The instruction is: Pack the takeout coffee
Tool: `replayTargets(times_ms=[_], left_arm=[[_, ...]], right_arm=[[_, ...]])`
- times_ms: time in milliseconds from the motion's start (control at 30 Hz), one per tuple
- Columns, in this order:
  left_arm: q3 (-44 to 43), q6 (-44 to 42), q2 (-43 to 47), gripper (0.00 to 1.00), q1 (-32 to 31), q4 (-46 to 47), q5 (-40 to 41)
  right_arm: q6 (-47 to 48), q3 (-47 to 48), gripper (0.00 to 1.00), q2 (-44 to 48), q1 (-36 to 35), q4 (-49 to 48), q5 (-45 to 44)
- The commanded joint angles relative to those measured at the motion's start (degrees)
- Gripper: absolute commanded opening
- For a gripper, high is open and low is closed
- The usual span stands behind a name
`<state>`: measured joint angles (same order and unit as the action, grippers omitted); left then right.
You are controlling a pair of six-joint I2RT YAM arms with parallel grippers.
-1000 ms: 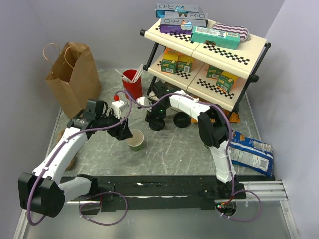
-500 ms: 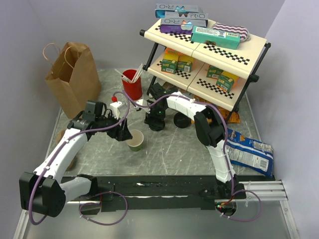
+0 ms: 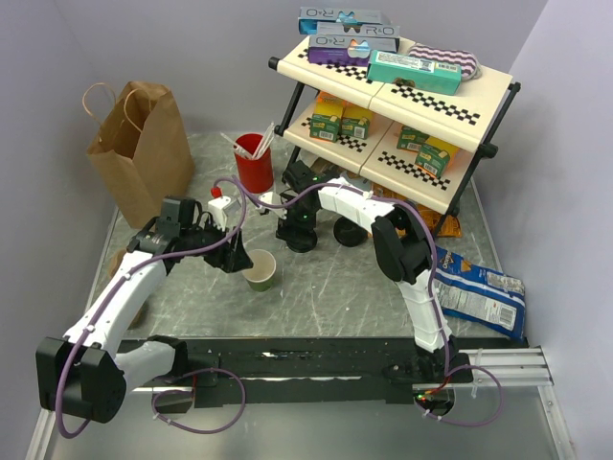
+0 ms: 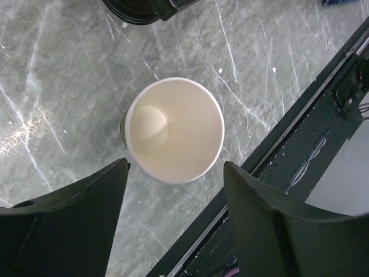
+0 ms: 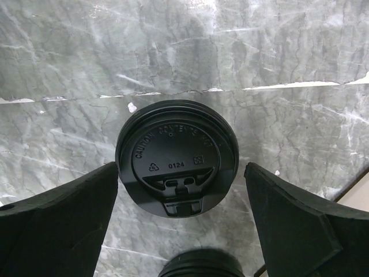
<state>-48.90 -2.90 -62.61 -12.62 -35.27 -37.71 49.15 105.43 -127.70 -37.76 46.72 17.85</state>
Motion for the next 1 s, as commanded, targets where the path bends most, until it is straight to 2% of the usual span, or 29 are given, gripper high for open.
replayTargets(times_ms=[0,300,600,800,967], left_arm=[[-0.7,0.7,2.1,0.73,0.5,5.2,-2.9],[-0.5,0.9,1.6,0.73,0.8,5.6,-2.9],[-0.3,0.7,1.6,0.73,0.8,6.1,-2.9],[-0.2,0.6,1.8,0.72,1.2,7.4,-3.2],[-1.6,1.0,5.0,0.72,2.6,11.4,-6.8]], right_arm=[[0.3,0.4,0.95,-2.8,-0.7,1.4,-4.0],[-0.2,-0.2,0.93,-3.0,-0.7,0.6,-5.8],[-0.5,0.1,0.8,-1.4,-0.7,1.8,-5.5],[-1.2,0.6,0.71,4.2,-0.7,4.6,-4.5],[-2.1,0.6,0.68,7.5,-0.7,6.5,-3.4]])
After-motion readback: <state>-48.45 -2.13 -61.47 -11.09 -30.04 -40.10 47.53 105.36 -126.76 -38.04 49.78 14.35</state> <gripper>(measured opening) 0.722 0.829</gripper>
